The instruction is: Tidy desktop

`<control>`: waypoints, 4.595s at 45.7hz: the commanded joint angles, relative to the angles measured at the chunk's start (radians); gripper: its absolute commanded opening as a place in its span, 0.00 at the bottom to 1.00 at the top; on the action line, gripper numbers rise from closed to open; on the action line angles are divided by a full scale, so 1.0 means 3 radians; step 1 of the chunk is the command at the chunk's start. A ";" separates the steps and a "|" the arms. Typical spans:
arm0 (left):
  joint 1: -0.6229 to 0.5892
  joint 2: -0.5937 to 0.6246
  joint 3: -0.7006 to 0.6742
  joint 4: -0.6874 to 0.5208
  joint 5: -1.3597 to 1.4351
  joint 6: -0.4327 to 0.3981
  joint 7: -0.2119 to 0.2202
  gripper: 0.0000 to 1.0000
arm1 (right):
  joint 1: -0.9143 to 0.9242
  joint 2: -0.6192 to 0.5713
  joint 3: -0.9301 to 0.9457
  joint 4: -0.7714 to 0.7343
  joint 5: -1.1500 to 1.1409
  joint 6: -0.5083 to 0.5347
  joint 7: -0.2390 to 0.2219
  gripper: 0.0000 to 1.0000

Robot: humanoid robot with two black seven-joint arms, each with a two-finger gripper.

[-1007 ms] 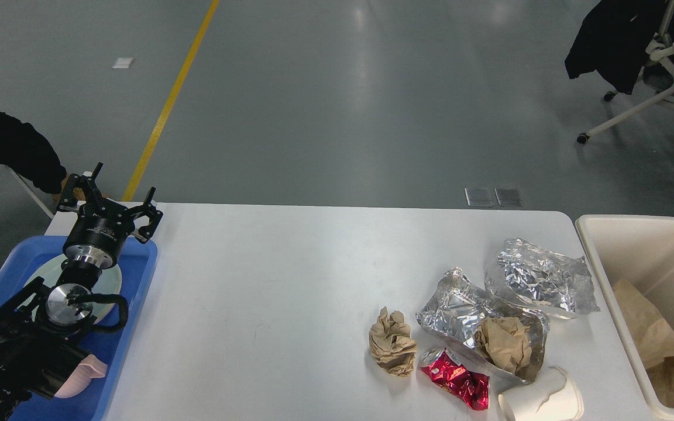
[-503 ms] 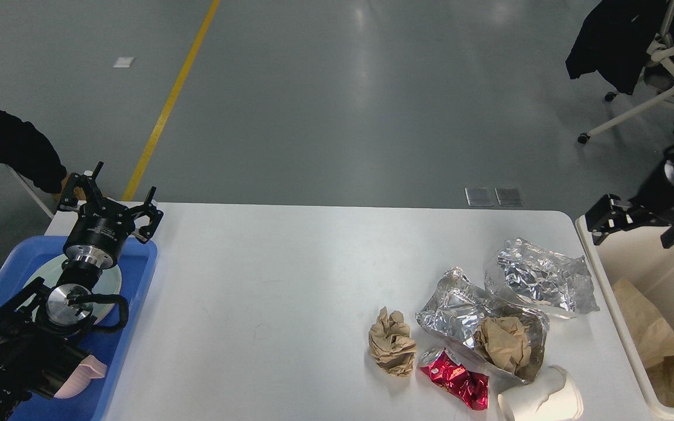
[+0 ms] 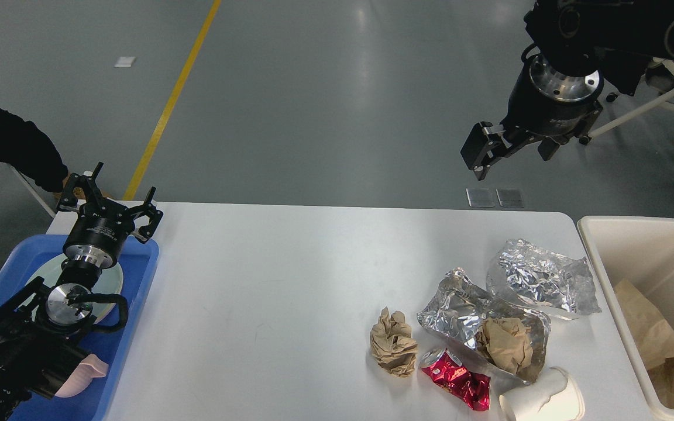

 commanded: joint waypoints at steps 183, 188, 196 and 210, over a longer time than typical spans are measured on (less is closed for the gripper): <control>0.0000 0.0000 0.0000 0.0000 0.0000 0.0000 0.0000 0.96 | -0.3272 -0.0410 0.0052 -0.1379 0.0302 -0.2290 -0.0020 1.00; 0.0000 0.0000 0.0000 0.0000 0.0000 0.0000 0.0000 0.96 | -0.2894 -0.0574 -0.0101 -0.1068 0.0282 -0.2173 -0.0020 1.00; 0.0000 0.0000 0.0000 0.0000 0.0000 0.0000 0.0000 0.96 | -0.1626 -0.0728 -0.0668 -0.0546 0.0282 -0.1259 -0.0020 1.00; 0.0000 0.0000 0.0000 0.0000 0.0000 0.0000 0.0000 0.96 | -0.0153 -0.0258 -0.0838 -0.0525 0.0266 0.0000 -0.0015 1.00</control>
